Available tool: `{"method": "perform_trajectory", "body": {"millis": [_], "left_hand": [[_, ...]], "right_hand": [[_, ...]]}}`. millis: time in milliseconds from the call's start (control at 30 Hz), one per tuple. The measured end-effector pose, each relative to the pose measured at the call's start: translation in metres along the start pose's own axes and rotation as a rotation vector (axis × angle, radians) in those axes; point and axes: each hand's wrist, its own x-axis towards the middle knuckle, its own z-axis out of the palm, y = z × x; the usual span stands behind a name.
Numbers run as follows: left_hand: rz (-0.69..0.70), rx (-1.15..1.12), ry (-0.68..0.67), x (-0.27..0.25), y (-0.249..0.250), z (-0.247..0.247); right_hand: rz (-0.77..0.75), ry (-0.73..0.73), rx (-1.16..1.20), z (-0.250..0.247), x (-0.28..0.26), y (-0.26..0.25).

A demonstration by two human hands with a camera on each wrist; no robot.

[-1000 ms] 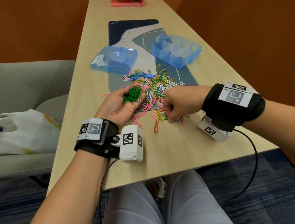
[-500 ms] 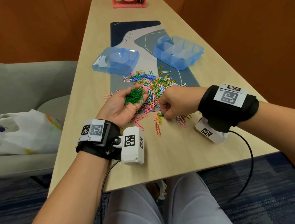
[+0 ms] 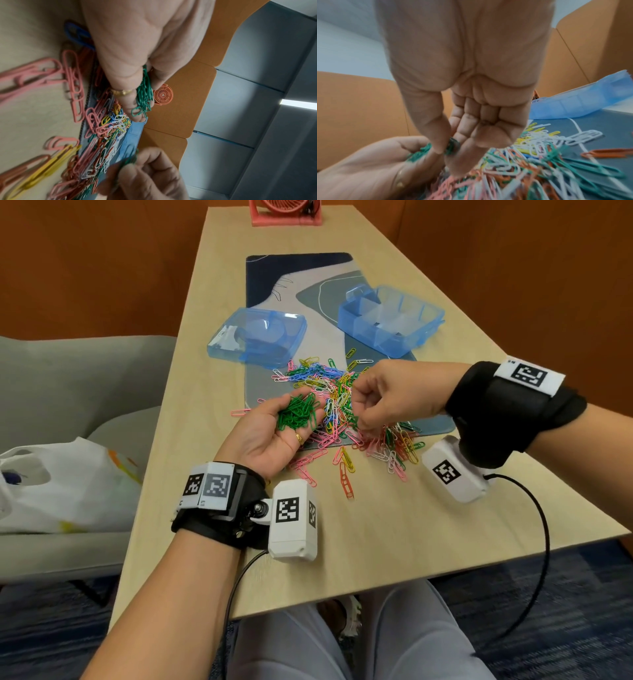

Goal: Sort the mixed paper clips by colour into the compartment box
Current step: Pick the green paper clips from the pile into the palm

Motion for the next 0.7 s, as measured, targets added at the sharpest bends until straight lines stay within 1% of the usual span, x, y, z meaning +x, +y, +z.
{"method": "perform_trajectory", "body": {"millis": [67,133,267,400,500,600,700], "left_hand": [[0.0,0.022,0.004,0.0,0.0,0.001],[-0.004,0.041,0.011,0.0,-0.001,0.002],[-0.04,0.007,-0.006,-0.002,-0.002,0.005],[-0.053,-0.046,-0.005,0.0,-0.002,0.003],[-0.056,-0.033,-0.008,0.001,-0.001,0.001],[-0.049,-0.044,-0.011,0.001,-0.001,0.001],[-0.044,-0.039,-0.018,0.001,-0.001,0.002]], "right_hand": [[-0.021,0.019,0.1,-0.003,0.004,-0.001],[-0.046,0.077,0.132,-0.006,0.011,-0.006],[-0.11,0.191,0.073,-0.004,0.023,-0.022],[-0.131,0.214,0.049,0.0,0.031,-0.031],[-0.114,0.244,0.034,-0.004,0.029,-0.028],[-0.064,0.273,0.019,-0.012,0.021,-0.015],[0.022,0.248,-0.096,-0.018,0.008,0.005]]}}
